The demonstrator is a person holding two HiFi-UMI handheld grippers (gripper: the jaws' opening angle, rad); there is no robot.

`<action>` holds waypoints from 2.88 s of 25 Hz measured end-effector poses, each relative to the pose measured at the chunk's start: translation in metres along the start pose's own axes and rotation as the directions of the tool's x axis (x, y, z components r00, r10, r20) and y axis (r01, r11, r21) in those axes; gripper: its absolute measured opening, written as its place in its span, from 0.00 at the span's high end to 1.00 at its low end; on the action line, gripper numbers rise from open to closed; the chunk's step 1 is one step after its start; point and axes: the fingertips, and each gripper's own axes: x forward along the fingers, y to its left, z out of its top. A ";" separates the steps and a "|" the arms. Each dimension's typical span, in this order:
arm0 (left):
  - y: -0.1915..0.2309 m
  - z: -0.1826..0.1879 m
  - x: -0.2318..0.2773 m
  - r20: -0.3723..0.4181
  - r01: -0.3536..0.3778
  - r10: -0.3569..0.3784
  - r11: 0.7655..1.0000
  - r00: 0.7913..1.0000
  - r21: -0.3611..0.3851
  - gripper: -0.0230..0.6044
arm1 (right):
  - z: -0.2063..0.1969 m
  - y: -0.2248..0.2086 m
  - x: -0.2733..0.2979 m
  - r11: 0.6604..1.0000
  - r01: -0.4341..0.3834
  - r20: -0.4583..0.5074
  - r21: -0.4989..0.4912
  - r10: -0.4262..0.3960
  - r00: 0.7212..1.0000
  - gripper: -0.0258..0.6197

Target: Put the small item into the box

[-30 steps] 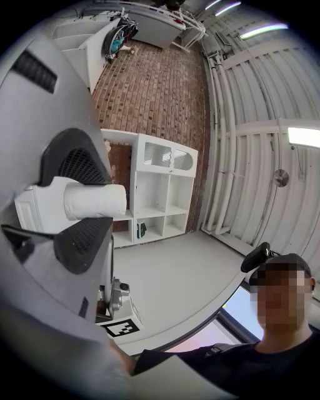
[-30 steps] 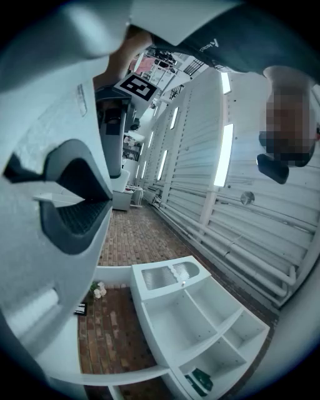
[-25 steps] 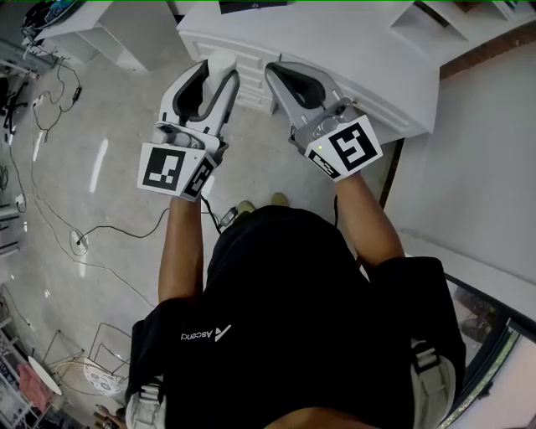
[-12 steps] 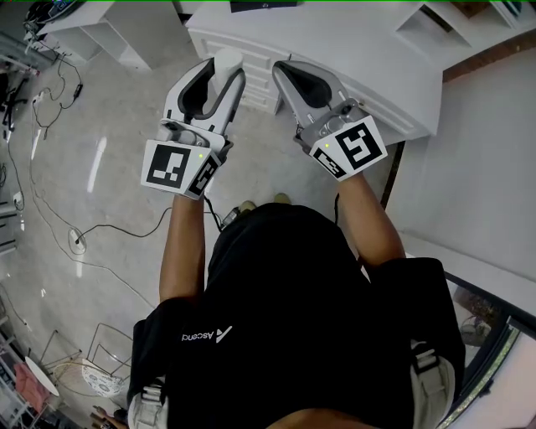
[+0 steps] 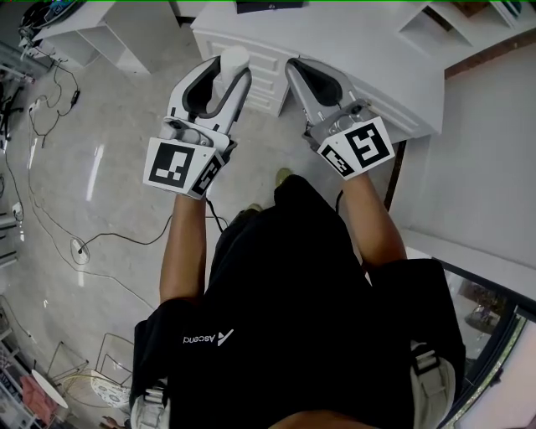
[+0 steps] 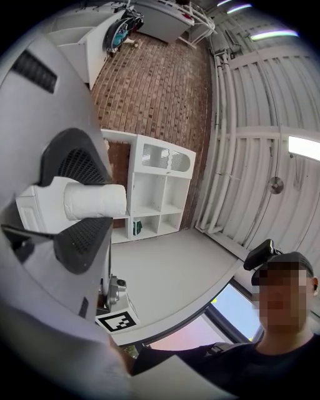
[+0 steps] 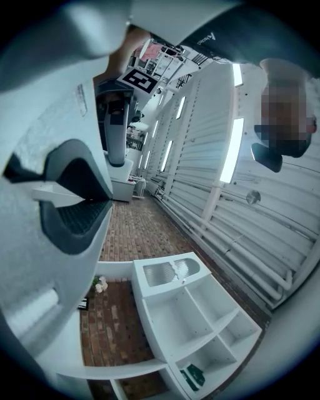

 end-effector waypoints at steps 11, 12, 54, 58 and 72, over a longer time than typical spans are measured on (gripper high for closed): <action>0.048 -0.024 0.051 -0.019 0.001 -0.001 1.000 1.000 0.007 0.71 | -0.032 -0.055 0.043 1.000 0.011 0.006 -0.002 -0.011 1.000 0.96; 0.054 -0.029 0.060 -0.026 -0.001 0.001 1.000 1.000 0.008 0.70 | -0.039 -0.065 0.049 1.000 0.011 0.002 -0.009 -0.011 1.000 0.96; 0.292 -0.278 0.442 -0.737 -0.026 0.037 0.999 0.675 0.026 0.70 | -0.205 -0.410 0.258 0.992 -0.090 -0.207 0.086 0.106 0.973 0.96; 0.306 -0.305 0.443 -0.809 -0.021 0.051 0.999 0.586 0.047 0.70 | -0.210 -0.414 0.259 0.993 -0.075 -0.215 0.096 0.094 0.972 0.96; 0.317 -0.387 0.442 -0.958 0.028 -0.023 0.999 0.286 -0.016 0.70 | -0.220 -0.428 0.253 0.992 -0.024 -0.212 0.126 0.051 0.976 0.96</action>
